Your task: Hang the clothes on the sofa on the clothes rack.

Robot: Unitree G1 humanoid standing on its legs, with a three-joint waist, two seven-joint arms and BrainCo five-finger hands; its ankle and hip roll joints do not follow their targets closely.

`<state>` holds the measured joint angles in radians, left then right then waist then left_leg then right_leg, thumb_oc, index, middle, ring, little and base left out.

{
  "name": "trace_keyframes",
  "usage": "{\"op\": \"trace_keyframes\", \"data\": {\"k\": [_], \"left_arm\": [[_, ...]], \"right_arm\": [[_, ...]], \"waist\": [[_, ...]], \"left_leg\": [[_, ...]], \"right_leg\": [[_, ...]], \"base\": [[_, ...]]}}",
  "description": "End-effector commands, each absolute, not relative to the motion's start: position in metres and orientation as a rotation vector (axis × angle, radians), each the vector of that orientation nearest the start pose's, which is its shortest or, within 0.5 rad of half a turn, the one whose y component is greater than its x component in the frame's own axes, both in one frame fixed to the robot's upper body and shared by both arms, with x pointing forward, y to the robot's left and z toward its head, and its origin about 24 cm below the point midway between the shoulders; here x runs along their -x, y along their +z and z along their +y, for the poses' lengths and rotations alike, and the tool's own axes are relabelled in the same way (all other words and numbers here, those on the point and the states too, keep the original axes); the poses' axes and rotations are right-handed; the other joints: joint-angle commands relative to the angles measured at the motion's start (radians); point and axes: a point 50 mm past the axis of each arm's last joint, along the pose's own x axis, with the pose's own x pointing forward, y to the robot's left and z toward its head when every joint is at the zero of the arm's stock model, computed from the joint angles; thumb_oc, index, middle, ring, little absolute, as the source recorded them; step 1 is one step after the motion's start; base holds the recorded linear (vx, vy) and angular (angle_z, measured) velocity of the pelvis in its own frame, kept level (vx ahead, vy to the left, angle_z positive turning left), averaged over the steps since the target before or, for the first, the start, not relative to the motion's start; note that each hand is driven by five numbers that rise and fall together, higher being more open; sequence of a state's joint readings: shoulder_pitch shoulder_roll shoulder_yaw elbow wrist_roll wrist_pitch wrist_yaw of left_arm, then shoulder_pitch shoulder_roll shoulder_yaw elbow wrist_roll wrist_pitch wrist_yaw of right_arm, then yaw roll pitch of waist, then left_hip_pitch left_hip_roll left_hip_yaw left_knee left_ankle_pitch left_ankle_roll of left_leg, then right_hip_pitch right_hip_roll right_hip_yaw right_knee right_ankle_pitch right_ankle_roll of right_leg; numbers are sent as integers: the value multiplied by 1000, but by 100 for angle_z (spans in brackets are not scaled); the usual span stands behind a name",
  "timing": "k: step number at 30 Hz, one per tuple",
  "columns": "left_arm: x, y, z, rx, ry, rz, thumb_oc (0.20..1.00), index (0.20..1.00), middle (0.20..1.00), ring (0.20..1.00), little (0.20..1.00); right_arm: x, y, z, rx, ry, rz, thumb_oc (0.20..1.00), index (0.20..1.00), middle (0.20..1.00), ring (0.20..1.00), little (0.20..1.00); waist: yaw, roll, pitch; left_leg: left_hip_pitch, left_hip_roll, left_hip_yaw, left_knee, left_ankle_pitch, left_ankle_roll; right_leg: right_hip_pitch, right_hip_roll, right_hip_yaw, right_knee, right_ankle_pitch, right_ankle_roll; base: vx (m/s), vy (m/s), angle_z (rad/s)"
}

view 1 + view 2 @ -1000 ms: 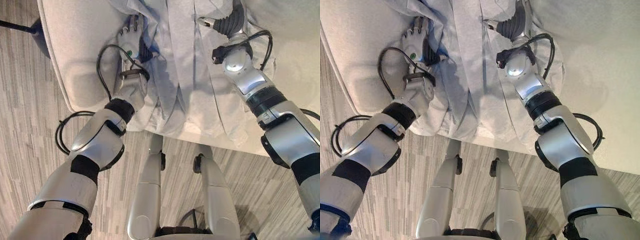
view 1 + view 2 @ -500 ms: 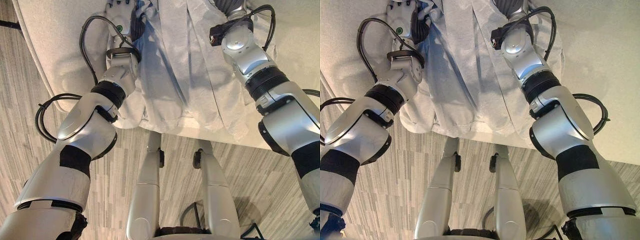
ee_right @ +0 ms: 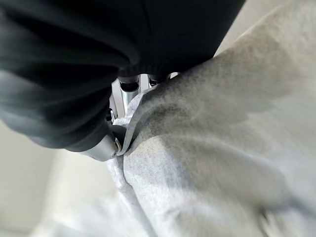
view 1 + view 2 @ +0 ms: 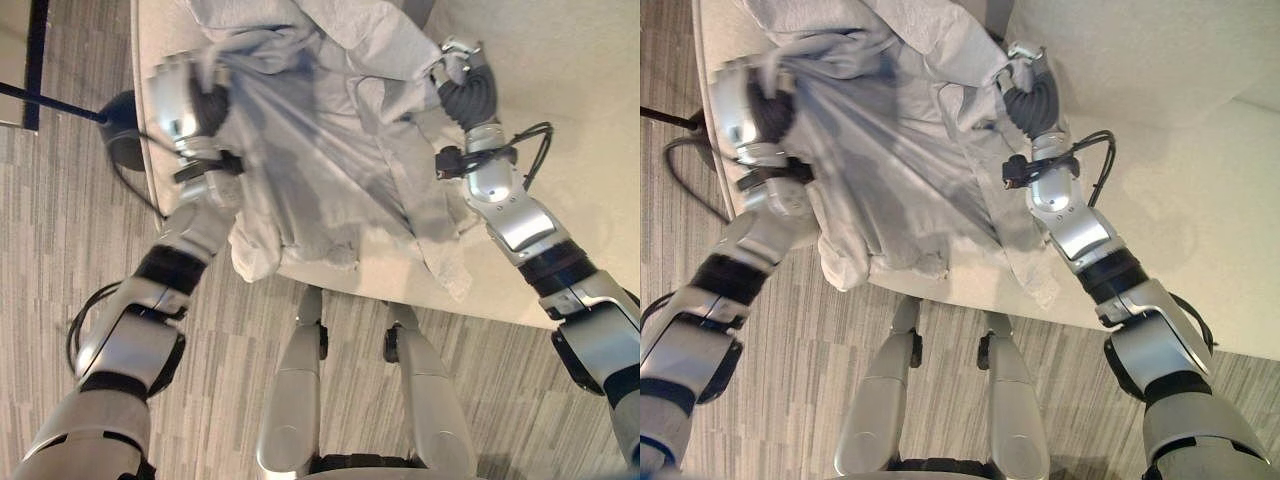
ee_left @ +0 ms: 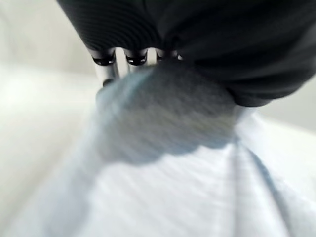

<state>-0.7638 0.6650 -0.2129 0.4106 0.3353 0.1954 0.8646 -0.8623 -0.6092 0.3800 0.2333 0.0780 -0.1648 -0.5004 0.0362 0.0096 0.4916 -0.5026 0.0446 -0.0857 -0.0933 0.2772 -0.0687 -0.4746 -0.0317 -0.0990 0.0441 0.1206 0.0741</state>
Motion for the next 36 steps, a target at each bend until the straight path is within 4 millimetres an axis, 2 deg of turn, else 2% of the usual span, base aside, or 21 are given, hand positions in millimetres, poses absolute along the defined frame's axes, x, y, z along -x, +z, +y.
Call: {"op": "trace_keyframes", "data": {"k": [1, 2, 4, 5, 7, 11, 13, 14, 15, 19, 22, 29, 30, 31, 32, 33, 34, 35, 36], "left_arm": [[-338, 253, 271, -986, 1034, -685, 200, 200, 200, 200, 200], [-338, 252, 271, -986, 1034, -684, 200, 200, 200, 200, 200], [-323, 239, 285, -997, 1036, -674, 200, 200, 200, 200, 200], [-322, 238, 285, -998, 1035, -672, 200, 200, 200, 200, 200], [-312, 230, 294, -1008, 1029, -655, 200, 200, 200, 200, 200], [-286, 216, 306, -1061, 962, -642, 200, 200, 200, 200, 200], [-281, 216, 312, -1069, 961, -632, 200, 200, 200, 200, 200], [-280, 215, 312, -1070, 960, -631, 200, 200, 200, 200, 200], [-277, 216, 316, -1077, 970, -625, 200, 200, 200, 200, 200], [-271, 219, 321, -1070, 994, -629, 200, 200, 200, 200, 200], [-267, 229, 320, -1040, 1026, -674, 200, 200, 200, 200, 200], [-270, 239, 312, -995, 1039, -729, 200, 200, 200, 200, 200], [-271, 243, 310, -987, 1044, -748, 200, 200, 200, 200, 200], [-272, 249, 309, -984, 1053, -772, 200, 200, 200, 200, 200], [-272, 249, 309, -983, 1055, -773, 200, 200, 200, 200, 200], [-273, 252, 309, -980, 1059, -782, 200, 200, 200, 200, 200], [-275, 260, 309, -970, 1080, -806, 200, 200, 200, 200, 200], [-275, 261, 309, -969, 1080, -808, 200, 200, 200, 200, 200], [-279, 268, 307, -970, 1078, -825, 200, 200, 200, 200, 200]], "right_arm": [[-337, 263, -167, 575, -220, -897, 200, 200, 200, 200, 200], [-337, 262, -167, 576, -219, -897, 200, 200, 200, 200, 200], [-322, 270, -185, 694, -293, -969, 200, 200, 200, 200, 200], [-321, 269, -185, 696, -292, -968, 200, 200, 200, 200, 200], [-314, 269, -194, 743, -319, -981, 200, 200, 200, 200, 200], [-294, 280, -212, 818, -339, -1025, 200, 200, 200, 200, 200], [-292, 284, -219, 836, -354, -1020, 200, 200, 200, 200, 200], [-292, 283, -219, 836, -353, -1019, 200, 200, 200, 200, 200], [-290, 289, -222, 850, -364, -1032, 200, 200, 200, 200, 200], [-289, 293, -226, 849, -386, -1035, 200, 200, 200, 200, 200], [-286, 304, -232, 845, -419, -1052, 200, 200, 200, 200, 200], [-287, 306, -236, 850, -438, -1033, 200, 200, 200, 200, 200], [-287, 306, -235, 847, -433, -1033, 200, 200, 200, 200, 200], [-288, 307, -234, 847, -428, -1034, 200, 200, 200, 200, 200], [-289, 308, -234, 846, -429, -1035, 200, 200, 200, 200, 200], [-289, 309, -234, 849, -429, -1036, 200, 200, 200, 200, 200], [-289, 308, -235, 850, -435, -1027, 200, 200, 200, 200, 200], [-289, 308, -235, 850, -437, -1027, 200, 200, 200, 200, 200], [-289, 308, -237, 857, -447, -1025, 200, 200, 200, 200, 200]], "waist": [[26, -44, -94], [25, -43, -94], [32, -52, -161], [31, -51, -160], [35, -58, -206], [62, -60, -365], [79, -63, -421], [78, -62, -420], [89, -63, -452], [101, -64, -482], [115, -63, -492], [109, -59, -485], [104, -63, -478], [92, -71, -470], [92, -70, -469], [83, -76, -468], [61, -73, -474], [62, -72, -474], [53, -63, -477]], "left_leg": [[86, -33, 11, 6, -165, -33], [86, -34, 11, 6, -164, -33], [160, -16, 22, 6, -188, -39], [160, -17, 22, 6, -182, -39], [210, -10, 23, 6, -194, -39], [369, 27, 26, 6, -220, -49], [413, 42, 22, 6, -221, -57], [416, 43, 21, 6, -222, -58], [434, 51, 13, 6, -220, -63], [449, 64, -4, 6, -212, -72], [427, 62, -24, 6, -181, -84], [427, 58, -7, 16, -185, -81], [431, 68, 6, 37, -199, -81], [434, 111, 28, 59, -203, -81], [432, 112, 29, 63, -206, -81], [436, 151, 40, 69, -199, -81], [449, 244, 68, 51, -161, -94], [453, 248, 68, 41, -156, -96], [448, 281, 74, 20, -131, -118]], "right_leg": [[100, -69, 40, -122, 13, 86], [101, -69, 40, -123, 14, 86], [172, -62, 27, -115, -15, 83], [171, -63, 26, -115, -10, 82], [218, -56, 20, -110, -26, 78], [369, -35, -12, -104, -85, 62], [425, -24, -27, -103, -112, 54], [428, -23, -27, -104, -113, 54], [456, -14, -33, -105, -128, 49], [493, 1, -45, -111, -145, 36], [510, 11, -72, -121, -153, 30], [517, -17, -133, -113, -145, 32], [511, -30, -137, -106, -139, 36], [497, -58, -143, -103, -129, 45], [496, -58, -142, -101, -129, 46], [490, -78, -144, -101, -122, 55], [490, -109, -146, -108, -118, 81], [490, -106, -147, -109, -117, 80], [499, -123, -146, -115, -117, 97]], "base": [[11, -75, 16], [81, -130, 15], [84, -136, 15], [59, -83, 10], [101, -125, 12], [153, -180, 25], [78, -146, 29], [50, -145, 30], [30, -78, 35], [11, -91, 23], [-72, -62, 17], [-54, 51, 44], [-99, 194, 36], [-99, 194, 29], [-78, 225, 24], [8, 324, 28], [11, 318, 28], [75, 437, 32], [81, 327, 37]]}}
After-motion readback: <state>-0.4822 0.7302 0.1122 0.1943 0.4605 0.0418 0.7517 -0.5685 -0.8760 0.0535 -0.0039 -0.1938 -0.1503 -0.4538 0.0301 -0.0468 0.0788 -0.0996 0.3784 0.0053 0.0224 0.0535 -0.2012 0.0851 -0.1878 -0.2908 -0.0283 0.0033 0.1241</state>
